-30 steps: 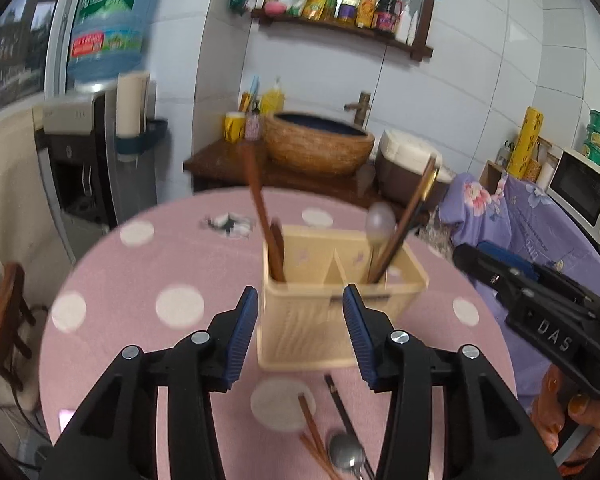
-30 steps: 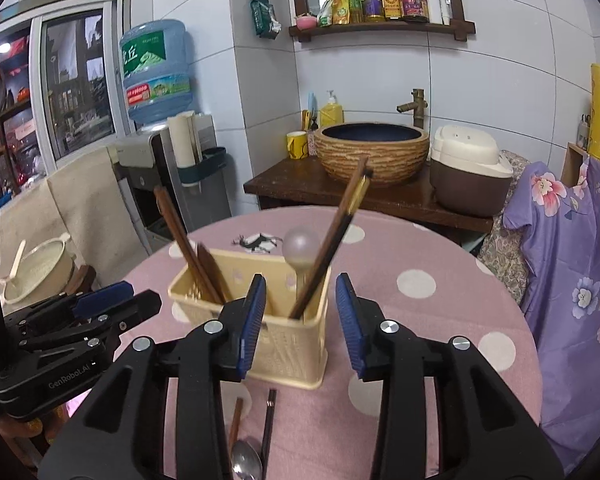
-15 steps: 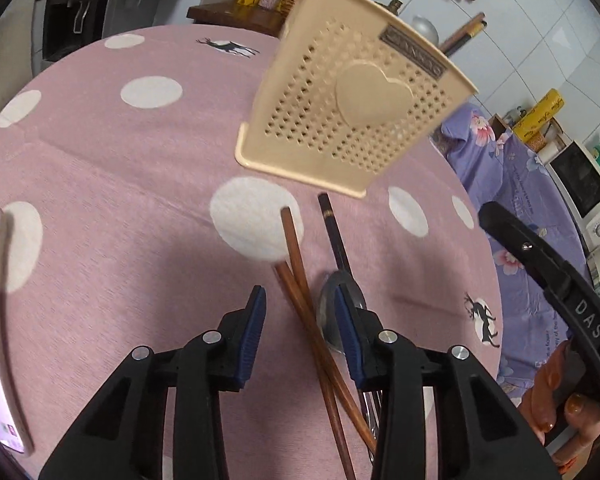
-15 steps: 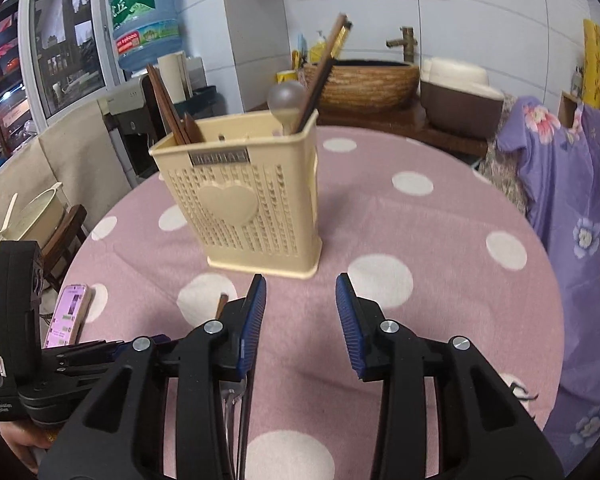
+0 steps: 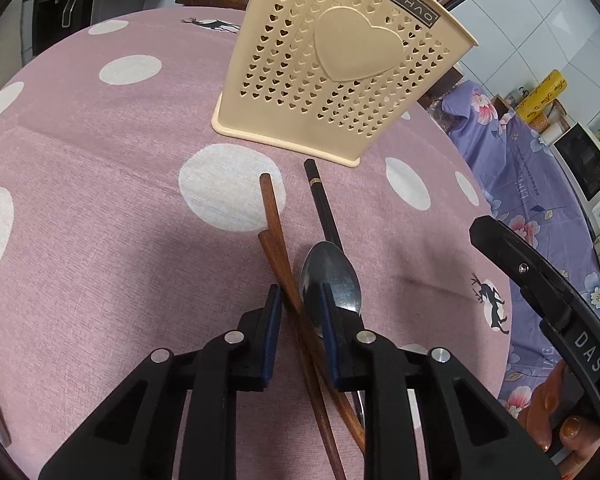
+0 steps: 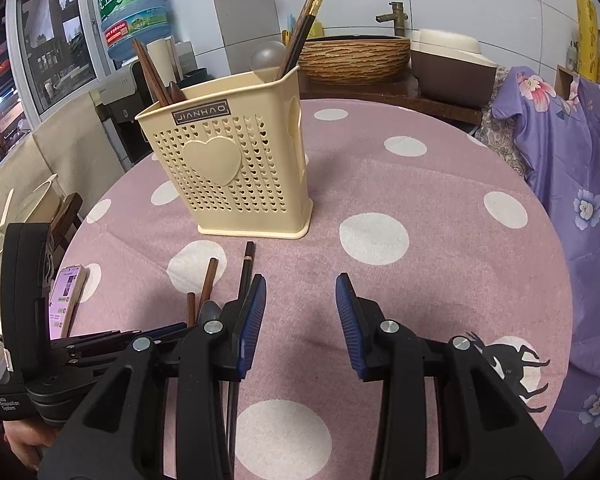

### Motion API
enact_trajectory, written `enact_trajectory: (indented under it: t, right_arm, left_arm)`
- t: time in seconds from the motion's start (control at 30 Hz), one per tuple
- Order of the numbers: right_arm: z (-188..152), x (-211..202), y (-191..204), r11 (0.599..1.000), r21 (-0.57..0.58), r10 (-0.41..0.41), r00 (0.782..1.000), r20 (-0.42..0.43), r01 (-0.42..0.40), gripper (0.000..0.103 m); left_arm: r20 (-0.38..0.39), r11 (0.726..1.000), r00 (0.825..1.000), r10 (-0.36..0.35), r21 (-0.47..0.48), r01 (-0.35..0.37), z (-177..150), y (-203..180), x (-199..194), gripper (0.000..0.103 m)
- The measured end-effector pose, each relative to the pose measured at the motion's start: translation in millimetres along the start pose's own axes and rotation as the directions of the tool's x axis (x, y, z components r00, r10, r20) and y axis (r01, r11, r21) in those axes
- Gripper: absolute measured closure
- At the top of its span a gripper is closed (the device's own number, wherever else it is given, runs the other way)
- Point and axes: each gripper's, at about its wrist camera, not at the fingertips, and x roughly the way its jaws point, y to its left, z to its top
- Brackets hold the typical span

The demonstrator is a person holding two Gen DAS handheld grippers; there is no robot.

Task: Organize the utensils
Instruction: 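Move both tools back to the remaining chopsticks beside the spoon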

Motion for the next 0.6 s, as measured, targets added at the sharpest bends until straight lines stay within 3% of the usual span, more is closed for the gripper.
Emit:
enact_trajectory:
  t: [0.37, 0.6]
  right_arm:
    - [-2.2, 3.0, 3.6, 1.000, -0.005, 0.004, 1.000, -0.018, -0.004, 0.066]
    - [-2.0, 15.2, 9.0, 0.999, -0.019, 0.043, 0.997, -0.067, -0.045, 0.066]
  left_arm:
    - [0.017, 1.000, 1.000, -0.008, -0.004, 0.008, -1.3, 10.4, -12.7, 0.090]
    - [0.038, 0.996, 0.997, 0.073, 0.038, -0.075, 6.8, 28.4, -21.0, 0.092]
